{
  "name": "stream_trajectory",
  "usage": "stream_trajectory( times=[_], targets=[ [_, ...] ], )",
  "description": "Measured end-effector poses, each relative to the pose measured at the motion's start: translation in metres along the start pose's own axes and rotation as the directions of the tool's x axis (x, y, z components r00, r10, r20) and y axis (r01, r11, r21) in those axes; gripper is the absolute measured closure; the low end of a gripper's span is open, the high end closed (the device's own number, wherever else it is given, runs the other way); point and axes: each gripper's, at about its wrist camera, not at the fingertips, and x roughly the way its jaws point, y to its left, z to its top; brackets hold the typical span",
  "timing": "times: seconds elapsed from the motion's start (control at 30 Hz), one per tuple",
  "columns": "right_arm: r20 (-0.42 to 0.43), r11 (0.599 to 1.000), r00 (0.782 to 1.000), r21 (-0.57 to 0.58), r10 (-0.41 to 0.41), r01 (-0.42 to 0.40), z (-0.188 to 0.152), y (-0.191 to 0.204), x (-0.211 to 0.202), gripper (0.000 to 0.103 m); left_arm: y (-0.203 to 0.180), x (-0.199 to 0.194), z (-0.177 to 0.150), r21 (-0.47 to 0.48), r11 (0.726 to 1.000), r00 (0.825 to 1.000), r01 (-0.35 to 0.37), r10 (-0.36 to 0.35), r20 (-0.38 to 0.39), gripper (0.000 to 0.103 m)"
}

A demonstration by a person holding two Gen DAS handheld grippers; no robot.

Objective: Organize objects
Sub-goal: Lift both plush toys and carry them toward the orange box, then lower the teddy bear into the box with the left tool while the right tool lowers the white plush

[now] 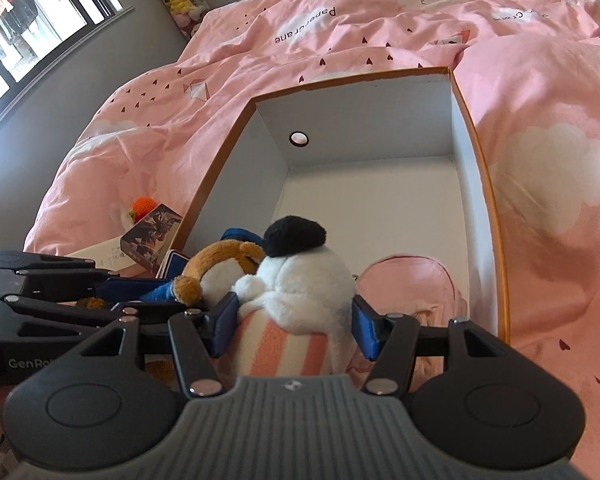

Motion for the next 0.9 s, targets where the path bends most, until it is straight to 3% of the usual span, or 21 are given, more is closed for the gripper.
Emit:
stream_trajectory(
  times=[0.3,0.5,0.7,0.9],
  targets=[
    [-0.095,0.998,0.995,0.037,0.044,-0.041,0.003,-0.010,0.020,0.042,0.004,0.011,0.004,-0.011,1.000,0.998,-0.016,0.015,-0.067,0.064],
    [-0.108,0.998,0.993,0.039,0.044,-0.040,0.003,-0.009,0.023,0.042,0.011,0.013,0.004,-0.033,0.999,0.997,0.007,-0.009,-0.075,0.060],
    [-0.127,0.996,0.991,0.075,0.046,-0.037,0.005,-0.013,0.023,0.039,0.018,0.012,0.004,-0.034,0.996,0.994,0.079,-0.082,-0.072,0.045],
    [-0.145,0.998,0.988,0.059,0.045,-0.036,0.007,-0.009,0.024,0.039,0.030,0.005,0.008,-0.025,0.983,0.980,0.183,-0.185,-0.069,0.041]
  ],
)
